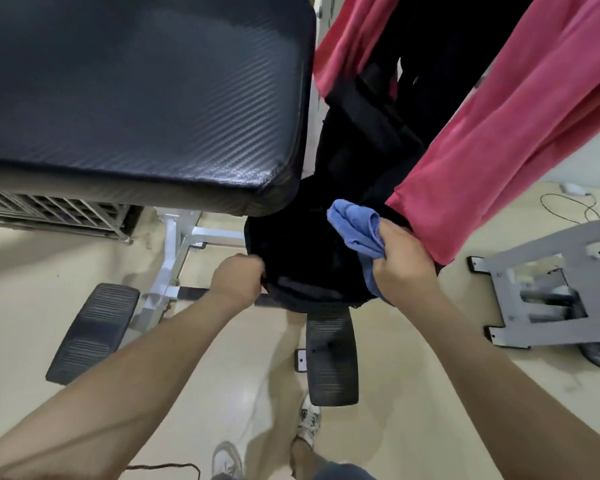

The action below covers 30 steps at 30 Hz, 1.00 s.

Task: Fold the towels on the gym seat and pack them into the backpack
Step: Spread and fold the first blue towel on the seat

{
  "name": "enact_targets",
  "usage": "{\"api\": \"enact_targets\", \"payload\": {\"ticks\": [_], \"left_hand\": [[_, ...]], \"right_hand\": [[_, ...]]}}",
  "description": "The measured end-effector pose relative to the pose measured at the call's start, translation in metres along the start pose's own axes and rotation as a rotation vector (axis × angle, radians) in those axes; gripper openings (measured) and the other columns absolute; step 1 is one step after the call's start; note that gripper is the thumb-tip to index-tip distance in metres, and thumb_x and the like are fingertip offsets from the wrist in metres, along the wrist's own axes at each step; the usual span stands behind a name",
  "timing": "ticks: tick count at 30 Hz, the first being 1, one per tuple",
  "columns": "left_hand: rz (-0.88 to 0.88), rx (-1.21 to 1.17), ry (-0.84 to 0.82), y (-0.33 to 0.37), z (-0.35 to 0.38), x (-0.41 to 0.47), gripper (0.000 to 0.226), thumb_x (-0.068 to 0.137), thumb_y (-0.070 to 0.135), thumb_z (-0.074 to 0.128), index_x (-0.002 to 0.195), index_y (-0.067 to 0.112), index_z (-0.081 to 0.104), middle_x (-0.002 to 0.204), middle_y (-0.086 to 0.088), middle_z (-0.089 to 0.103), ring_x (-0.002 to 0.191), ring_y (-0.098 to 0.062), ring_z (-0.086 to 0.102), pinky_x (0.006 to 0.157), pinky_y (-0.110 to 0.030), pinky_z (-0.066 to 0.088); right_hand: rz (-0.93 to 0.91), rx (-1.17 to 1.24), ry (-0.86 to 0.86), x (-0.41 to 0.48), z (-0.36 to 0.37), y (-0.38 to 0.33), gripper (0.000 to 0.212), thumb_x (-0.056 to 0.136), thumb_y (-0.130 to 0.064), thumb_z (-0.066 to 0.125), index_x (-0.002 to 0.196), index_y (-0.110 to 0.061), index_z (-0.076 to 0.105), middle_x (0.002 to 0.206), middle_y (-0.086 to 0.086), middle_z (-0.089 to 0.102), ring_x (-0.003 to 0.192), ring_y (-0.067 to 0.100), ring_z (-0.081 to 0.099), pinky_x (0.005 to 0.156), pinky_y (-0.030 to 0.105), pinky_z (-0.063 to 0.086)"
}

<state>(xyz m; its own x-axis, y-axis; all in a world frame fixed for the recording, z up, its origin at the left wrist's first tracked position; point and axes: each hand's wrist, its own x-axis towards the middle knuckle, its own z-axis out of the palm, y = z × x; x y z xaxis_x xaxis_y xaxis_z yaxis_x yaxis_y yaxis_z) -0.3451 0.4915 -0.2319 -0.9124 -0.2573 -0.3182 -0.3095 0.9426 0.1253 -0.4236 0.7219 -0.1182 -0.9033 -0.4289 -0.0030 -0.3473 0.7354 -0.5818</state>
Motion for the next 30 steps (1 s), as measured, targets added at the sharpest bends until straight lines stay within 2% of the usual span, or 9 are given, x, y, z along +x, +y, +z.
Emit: {"api": "enact_targets", "payload": {"ticks": [5, 8, 11, 13, 16, 18, 21, 26, 30], "left_hand": [[0.437, 0.103, 0.398, 0.032, -0.042, -0.045, 0.011, 0.063, 0.025, 0.079, 0.072, 0.024, 0.073, 0.095, -0.003, 0.059, 0.102, -0.030, 0.046, 0.083, -0.038, 0.029], [0.548, -0.018, 0.330, 0.030, -0.053, -0.083, 0.012, 0.073, 0.029, 0.076, 0.075, 0.019, 0.070, 0.078, -0.001, 0.063, 0.080, -0.027, 0.063, 0.078, -0.033, 0.043], [0.496, -0.314, 0.156, 0.024, -0.067, -0.126, 0.021, 0.086, 0.043, 0.055, 0.086, 0.026, 0.067, 0.074, 0.004, 0.062, 0.072, -0.019, 0.061, 0.061, -0.030, 0.044], [0.499, -0.480, 0.128, 0.023, -0.080, -0.153, 0.022, 0.086, 0.046, 0.054, 0.077, 0.026, 0.062, 0.063, 0.006, 0.056, 0.057, -0.006, 0.049, 0.055, -0.027, 0.040], [0.354, -0.710, 0.064, 0.015, -0.098, -0.189, 0.050, 0.091, 0.037, 0.061, 0.054, 0.011, 0.040, 0.048, 0.004, 0.029, 0.048, -0.009, 0.027, 0.049, -0.027, 0.025], [0.271, -0.550, 0.108, 0.005, -0.104, -0.203, 0.048, 0.091, 0.037, 0.057, 0.056, 0.008, 0.044, 0.048, 0.004, 0.036, 0.049, -0.012, 0.035, 0.051, -0.029, 0.029], [0.237, -0.114, 0.197, -0.003, -0.110, -0.217, 0.036, 0.084, 0.042, 0.048, 0.066, 0.011, 0.056, 0.066, -0.002, 0.059, 0.066, -0.020, 0.056, 0.056, -0.032, 0.044], [0.409, -0.029, 0.042, -0.001, -0.122, -0.241, 0.039, 0.092, 0.053, 0.036, 0.080, 0.023, 0.058, 0.071, 0.004, 0.061, 0.074, -0.020, 0.057, 0.068, -0.037, 0.048], [0.159, 0.162, 0.014, 0.009, -0.124, -0.221, 0.042, 0.082, 0.054, 0.054, 0.120, 0.038, 0.054, 0.127, -0.003, 0.047, 0.123, -0.026, 0.039, 0.093, -0.042, 0.043]], "right_hand": [[-0.067, 0.031, -0.488, -0.022, 0.000, -0.005, 0.030, 0.088, -0.008, 0.054, 0.100, -0.035, 0.058, 0.087, -0.015, 0.061, 0.080, 0.006, 0.058, 0.067, 0.017, 0.044], [-0.093, 0.064, -0.675, -0.061, -0.008, -0.023, 0.028, 0.093, -0.019, 0.057, 0.076, -0.038, 0.044, 0.070, -0.027, 0.058, 0.066, -0.007, 0.055, 0.057, 0.009, 0.039], [-0.149, -0.063, -0.593, -0.092, 0.003, -0.035, 0.041, 0.083, -0.036, 0.071, 0.062, -0.030, 0.037, 0.053, -0.009, 0.049, 0.049, 0.005, 0.047, 0.049, 0.016, 0.031], [-0.175, -0.109, -0.464, -0.113, 0.019, -0.043, 0.037, 0.085, -0.026, 0.069, 0.062, -0.023, 0.040, 0.053, -0.011, 0.036, 0.049, 0.006, 0.038, 0.052, 0.016, 0.024], [-0.256, -0.085, -0.372, -0.147, 0.032, -0.067, 0.034, 0.081, -0.010, 0.066, 0.065, -0.024, 0.041, 0.054, -0.017, 0.028, 0.051, 0.004, 0.033, 0.050, 0.011, 0.020], [-0.387, -0.073, -0.291, -0.171, 0.029, -0.088, 0.031, 0.071, -0.007, 0.064, 0.066, -0.025, 0.039, 0.053, -0.019, 0.025, 0.050, 0.005, 0.034, 0.048, 0.007, 0.018], [-0.393, -0.175, -0.360, -0.195, 0.022, -0.118, 0.031, 0.082, -0.012, 0.062, 0.064, -0.024, 0.039, 0.058, -0.011, 0.039, 0.057, 0.011, 0.043, 0.049, 0.017, 0.031], [-0.234, -0.060, -0.339, -0.221, -0.003, -0.116, 0.053, 0.081, -0.002, 0.061, 0.052, -0.025, 0.024, 0.046, -0.004, 0.024, 0.045, 0.005, 0.043, 0.045, 0.017, 0.034], [-0.167, -0.120, -0.358, -0.239, -0.019, -0.106, 0.047, 0.076, 0.003, 0.055, 0.051, -0.021, 0.023, 0.045, -0.005, 0.023, 0.040, 0.013, 0.029, 0.041, 0.023, 0.026]]}}
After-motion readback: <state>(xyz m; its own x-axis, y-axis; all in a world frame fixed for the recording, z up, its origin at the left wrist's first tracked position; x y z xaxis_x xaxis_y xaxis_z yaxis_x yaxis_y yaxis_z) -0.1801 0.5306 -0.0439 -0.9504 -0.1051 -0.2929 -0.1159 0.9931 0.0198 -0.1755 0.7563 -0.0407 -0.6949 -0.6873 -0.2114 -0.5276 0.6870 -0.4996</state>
